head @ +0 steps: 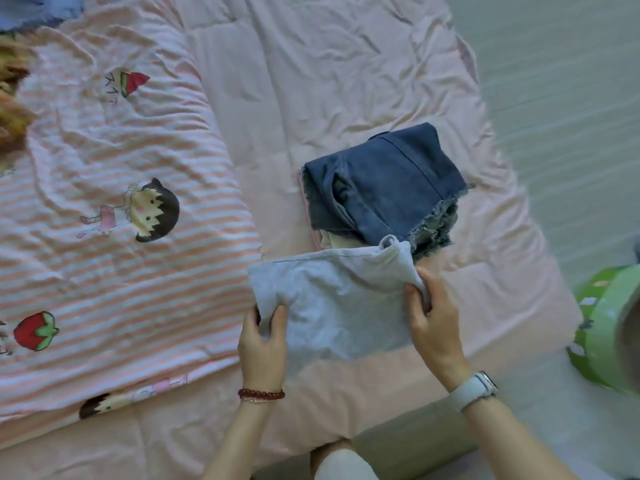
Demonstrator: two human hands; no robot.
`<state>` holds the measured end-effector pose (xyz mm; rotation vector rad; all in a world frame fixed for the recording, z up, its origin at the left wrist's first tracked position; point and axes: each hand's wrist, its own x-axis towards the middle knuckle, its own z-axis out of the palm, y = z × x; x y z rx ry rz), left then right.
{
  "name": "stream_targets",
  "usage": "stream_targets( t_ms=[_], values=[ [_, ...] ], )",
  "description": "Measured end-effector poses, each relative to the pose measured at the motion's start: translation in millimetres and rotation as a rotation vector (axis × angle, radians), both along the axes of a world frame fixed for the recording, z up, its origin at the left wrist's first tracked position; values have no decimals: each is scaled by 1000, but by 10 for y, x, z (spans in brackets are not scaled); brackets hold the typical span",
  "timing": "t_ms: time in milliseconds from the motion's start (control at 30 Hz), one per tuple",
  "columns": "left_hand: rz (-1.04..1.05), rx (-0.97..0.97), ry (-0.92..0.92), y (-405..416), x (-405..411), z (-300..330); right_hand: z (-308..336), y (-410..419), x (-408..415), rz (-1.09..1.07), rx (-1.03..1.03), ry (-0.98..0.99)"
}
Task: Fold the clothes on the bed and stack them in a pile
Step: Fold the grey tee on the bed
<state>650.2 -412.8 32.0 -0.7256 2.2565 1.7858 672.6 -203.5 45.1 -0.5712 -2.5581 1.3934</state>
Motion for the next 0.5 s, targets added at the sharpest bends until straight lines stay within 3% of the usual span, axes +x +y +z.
stream_targets(
  t_ms=[133, 300, 400, 467, 500],
  values=[
    [-8, 69, 175, 321, -582, 326, 435, 439, -558, -46, 22, 186],
    [-16, 125, 236, 919, -1236, 297, 458, 1001, -1425, -120, 66, 167],
    [-35, 24, -33, 1136, -1406, -17, 196, 1283, -1706, -118, 190, -108],
    [-69, -172, -236, 1155, -1407, -157, 37, 1371, -1732, -105, 305, -432],
    [-82, -321, -215, 1137, -1388, -185, -4, 1358, -1707, -102, 388, -483]
  ],
)
